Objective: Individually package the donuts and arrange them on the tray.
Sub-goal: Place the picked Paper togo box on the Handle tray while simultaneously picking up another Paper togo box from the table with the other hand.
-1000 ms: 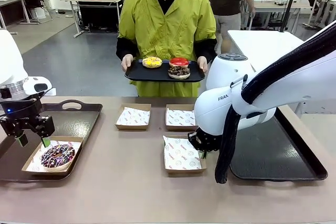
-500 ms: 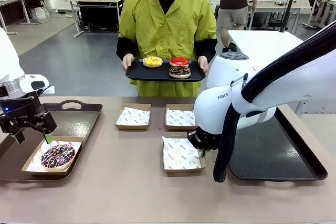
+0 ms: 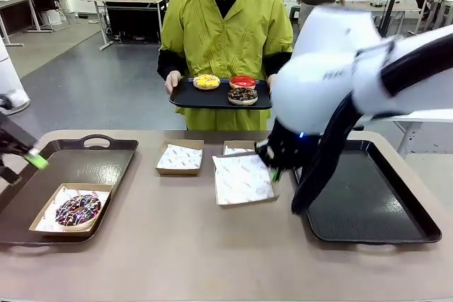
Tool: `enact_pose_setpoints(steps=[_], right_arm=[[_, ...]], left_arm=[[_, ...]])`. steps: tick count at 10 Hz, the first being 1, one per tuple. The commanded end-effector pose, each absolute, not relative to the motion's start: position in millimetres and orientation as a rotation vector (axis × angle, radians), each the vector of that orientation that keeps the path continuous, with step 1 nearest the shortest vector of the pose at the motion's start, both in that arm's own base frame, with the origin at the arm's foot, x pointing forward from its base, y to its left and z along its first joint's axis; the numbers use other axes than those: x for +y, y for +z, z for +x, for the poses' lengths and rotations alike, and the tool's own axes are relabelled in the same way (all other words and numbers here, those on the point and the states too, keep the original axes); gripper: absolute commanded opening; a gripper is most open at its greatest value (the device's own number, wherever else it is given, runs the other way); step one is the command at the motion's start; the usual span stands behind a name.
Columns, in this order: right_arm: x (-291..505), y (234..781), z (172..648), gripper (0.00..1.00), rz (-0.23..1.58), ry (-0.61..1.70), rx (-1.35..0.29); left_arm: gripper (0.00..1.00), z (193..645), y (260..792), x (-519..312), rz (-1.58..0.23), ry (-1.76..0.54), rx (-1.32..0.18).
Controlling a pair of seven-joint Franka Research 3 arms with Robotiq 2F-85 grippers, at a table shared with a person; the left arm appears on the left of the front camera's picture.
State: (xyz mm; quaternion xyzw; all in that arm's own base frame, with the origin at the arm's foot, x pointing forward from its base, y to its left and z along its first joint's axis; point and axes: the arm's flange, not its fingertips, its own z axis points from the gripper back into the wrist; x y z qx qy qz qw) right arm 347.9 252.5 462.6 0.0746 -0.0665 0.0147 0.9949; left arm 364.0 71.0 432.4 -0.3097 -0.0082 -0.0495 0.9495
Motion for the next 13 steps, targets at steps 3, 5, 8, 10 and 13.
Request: enact_pose_setpoints(steps=[3,5,8,10,13], right_arm=[[238.5,540.4,398.4,0.00,0.124,0.006,-0.101],[242.8,554.0,434.5,0.00,0.104,-0.017,-0.083],[245.4,549.2,488.1,0.00,0.084,-0.045,-0.050],[246.1,539.0,503.3,0.00,0.078,-0.064,-0.043],[241.6,529.9,503.8,0.00,0.111,-0.041,-0.044]], left_arm=[[0.98,354.7,436.9,170.7,-1.034,-0.009,0.002],[0.98,351.7,427.5,204.1,-1.133,0.048,-0.004],[0.98,339.3,407.2,249.4,-1.238,0.102,-0.055],[0.98,331.1,396.0,266.7,-1.249,0.144,-0.063],[0.98,328.0,395.3,258.8,-1.231,0.153,-0.044]])
